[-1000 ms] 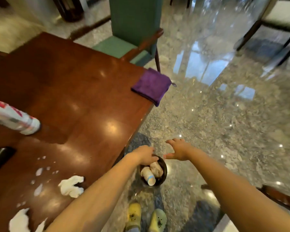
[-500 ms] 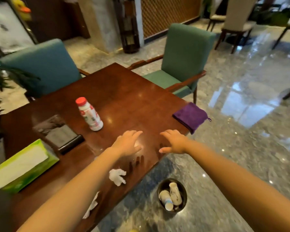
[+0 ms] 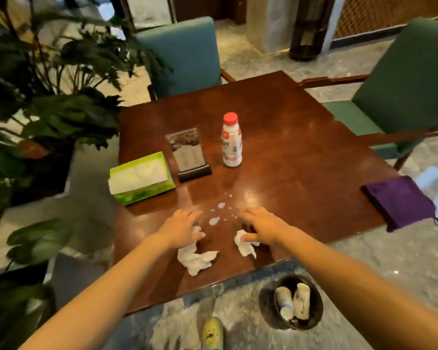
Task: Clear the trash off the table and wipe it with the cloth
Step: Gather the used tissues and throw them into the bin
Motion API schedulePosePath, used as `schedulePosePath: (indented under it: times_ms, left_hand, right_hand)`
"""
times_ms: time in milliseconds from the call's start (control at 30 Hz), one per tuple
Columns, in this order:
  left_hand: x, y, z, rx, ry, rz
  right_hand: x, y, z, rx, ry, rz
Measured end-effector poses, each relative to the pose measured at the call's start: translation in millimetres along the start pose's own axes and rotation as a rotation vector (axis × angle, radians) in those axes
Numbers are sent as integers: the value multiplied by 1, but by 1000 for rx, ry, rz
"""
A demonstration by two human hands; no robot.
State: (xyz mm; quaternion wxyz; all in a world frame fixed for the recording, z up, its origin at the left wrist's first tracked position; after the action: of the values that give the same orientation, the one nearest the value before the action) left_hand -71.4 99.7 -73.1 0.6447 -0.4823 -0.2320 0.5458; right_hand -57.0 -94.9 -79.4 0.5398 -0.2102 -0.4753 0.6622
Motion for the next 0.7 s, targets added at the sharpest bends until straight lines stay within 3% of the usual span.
schedulePosePath:
  times_ms: [133,333,467,600,700]
  left_hand:
    - [13,52,23,98,-36,123]
    - [10,67,34,-152,-95,280]
    - [12,74,38,-183,-91,311]
    - [19,80,41,-222,-84,338]
    - [24,84,41,-285,-94,395]
  right_hand:
    - [17,39,-5,42,-58,48]
    - [26,56,-3,-81,-17,94]
    - [25,51,1,-240,31,94]
    - [21,71,2,-190,77,65]
    - [21,67,-2,-211,114,-92]
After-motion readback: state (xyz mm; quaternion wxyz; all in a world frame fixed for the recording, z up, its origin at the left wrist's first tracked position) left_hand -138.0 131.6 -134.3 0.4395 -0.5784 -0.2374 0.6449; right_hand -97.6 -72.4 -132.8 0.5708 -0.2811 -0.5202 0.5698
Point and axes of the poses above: each hand's wrist, its own z-axis away from the middle knuckle, its own y-axis out of the palm, x = y × z, the point moved 7 cm from there along -z, towards the middle knuckle, and after that the axes turned 9 degrees about y, right-handed, at the moved point
